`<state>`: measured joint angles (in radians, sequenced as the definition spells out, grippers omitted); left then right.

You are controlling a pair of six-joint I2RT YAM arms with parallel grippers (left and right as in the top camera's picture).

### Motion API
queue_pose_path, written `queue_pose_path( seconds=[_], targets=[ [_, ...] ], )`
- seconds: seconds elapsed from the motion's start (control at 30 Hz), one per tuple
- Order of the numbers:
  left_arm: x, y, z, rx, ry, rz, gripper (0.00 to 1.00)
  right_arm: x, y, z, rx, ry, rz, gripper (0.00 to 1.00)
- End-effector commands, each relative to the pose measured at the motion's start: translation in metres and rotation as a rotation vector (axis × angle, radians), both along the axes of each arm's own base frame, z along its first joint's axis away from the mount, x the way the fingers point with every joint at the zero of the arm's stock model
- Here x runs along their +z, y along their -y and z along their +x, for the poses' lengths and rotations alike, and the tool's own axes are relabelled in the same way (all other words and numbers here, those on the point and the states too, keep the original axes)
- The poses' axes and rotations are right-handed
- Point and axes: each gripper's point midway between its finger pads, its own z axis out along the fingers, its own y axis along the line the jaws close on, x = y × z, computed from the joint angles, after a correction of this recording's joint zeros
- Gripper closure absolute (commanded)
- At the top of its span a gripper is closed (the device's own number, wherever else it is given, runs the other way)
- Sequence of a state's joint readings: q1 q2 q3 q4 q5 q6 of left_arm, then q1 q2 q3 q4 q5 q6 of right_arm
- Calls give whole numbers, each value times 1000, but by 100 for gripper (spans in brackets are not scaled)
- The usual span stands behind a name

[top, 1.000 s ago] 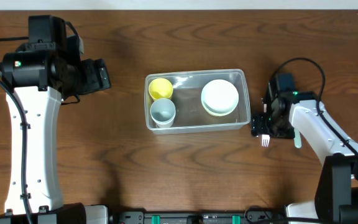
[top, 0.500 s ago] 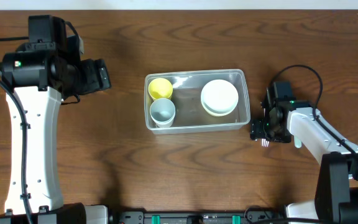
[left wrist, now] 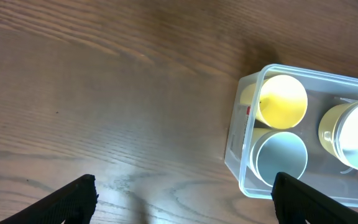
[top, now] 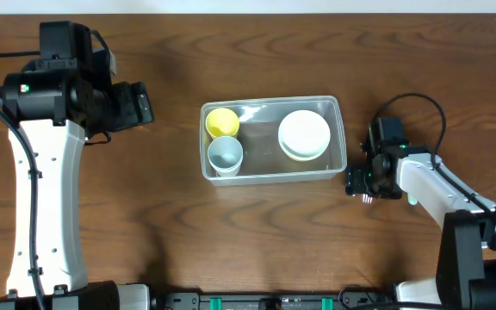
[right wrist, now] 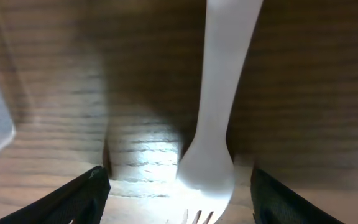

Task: Pack container
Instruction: 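Lower the right gripper onto the white fork and grasp it, then carry the white fork into the container and release it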

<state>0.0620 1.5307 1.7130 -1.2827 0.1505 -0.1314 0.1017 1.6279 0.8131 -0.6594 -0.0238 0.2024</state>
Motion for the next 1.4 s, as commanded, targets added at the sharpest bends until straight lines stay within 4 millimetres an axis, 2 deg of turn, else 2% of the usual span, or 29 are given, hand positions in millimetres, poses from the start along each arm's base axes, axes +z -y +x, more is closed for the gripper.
queue_pose_path(
  seconds=[0.0,0.3,0.43,0.77,0.87,1.2,1.37],
  targets=[
    [-5,-2,-1,6,-18,3,10,-6,-4,-7,4,-21,1,25],
    [-5,-2,-1,6,-18,3,10,-6,-4,-7,4,-21,1,25],
    [-5,-2,-1,6,-18,3,10,-6,-4,-7,4,-22,2,30],
    [-5,-2,-1,6,-18,3,9,-6,-4,-7,5,-21,2,63],
    [-5,-2,-1,6,-18,3,10,-6,-4,-7,5,-20,2,69],
    [-5,-2,-1,6,-18,3,10,-6,-4,-6,5,-17,2,70],
    [-5,-2,-1,6,-18,3,10,-6,-4,-5,5,-13,3,75]
  ],
)
